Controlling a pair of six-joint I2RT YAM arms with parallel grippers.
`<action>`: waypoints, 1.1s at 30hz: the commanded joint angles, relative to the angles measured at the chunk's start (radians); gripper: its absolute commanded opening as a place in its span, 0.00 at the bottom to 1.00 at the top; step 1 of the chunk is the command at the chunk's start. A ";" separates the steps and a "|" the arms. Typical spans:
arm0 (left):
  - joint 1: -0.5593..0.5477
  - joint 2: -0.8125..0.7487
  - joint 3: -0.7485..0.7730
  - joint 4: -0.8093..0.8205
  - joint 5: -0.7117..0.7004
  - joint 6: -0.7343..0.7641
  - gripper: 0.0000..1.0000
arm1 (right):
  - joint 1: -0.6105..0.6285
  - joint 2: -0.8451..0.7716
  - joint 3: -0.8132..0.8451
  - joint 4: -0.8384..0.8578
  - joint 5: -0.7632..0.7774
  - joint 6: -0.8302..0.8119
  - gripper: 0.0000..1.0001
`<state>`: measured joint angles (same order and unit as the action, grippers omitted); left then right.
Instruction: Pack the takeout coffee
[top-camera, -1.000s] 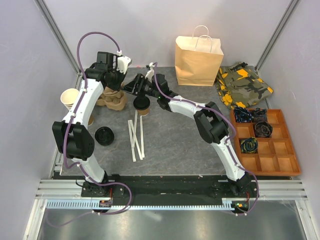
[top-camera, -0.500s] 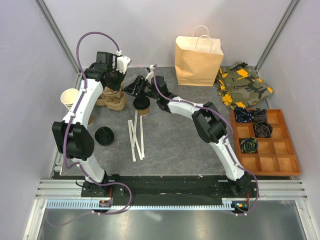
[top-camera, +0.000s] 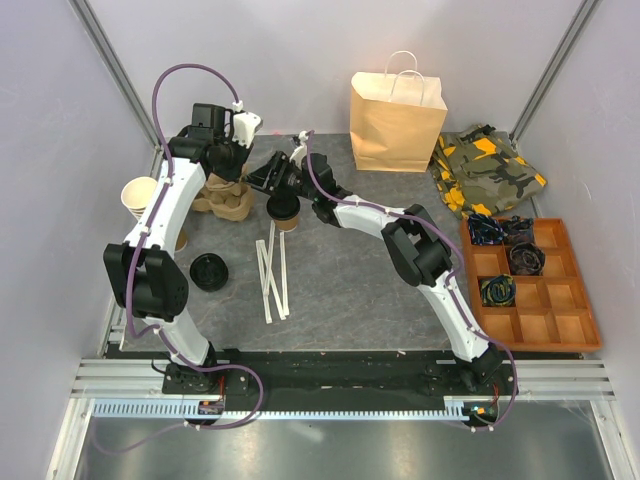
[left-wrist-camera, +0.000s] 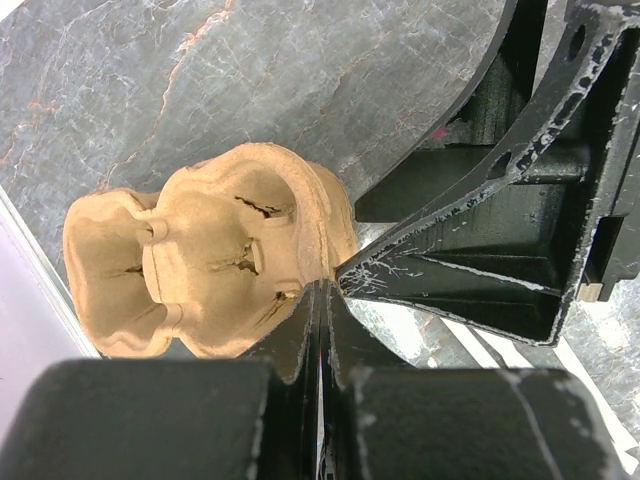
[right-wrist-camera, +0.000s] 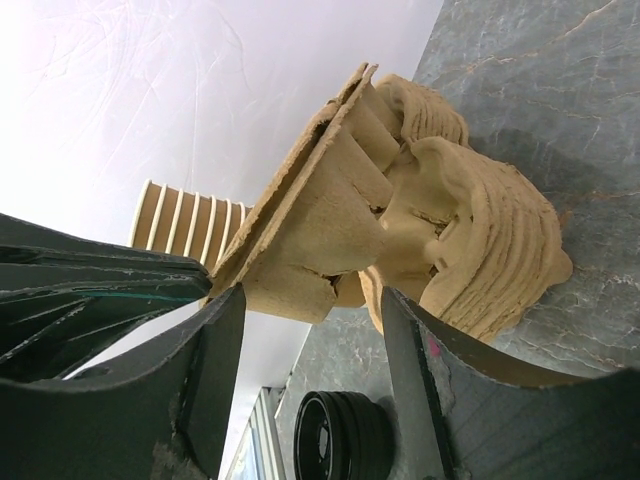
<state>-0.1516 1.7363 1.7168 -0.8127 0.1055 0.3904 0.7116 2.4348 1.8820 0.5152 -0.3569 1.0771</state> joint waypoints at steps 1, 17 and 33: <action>0.009 -0.049 0.010 0.030 0.010 -0.018 0.02 | 0.006 -0.026 0.011 0.080 -0.037 0.020 0.65; 0.017 -0.044 0.012 0.030 0.020 -0.016 0.02 | -0.009 -0.043 -0.012 0.104 -0.047 0.052 0.64; 0.018 -0.049 0.007 0.030 0.040 -0.019 0.02 | -0.006 0.007 0.032 0.103 0.004 0.060 0.62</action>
<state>-0.1394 1.7359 1.7168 -0.8124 0.1158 0.3904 0.7021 2.4344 1.8725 0.5819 -0.3798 1.1336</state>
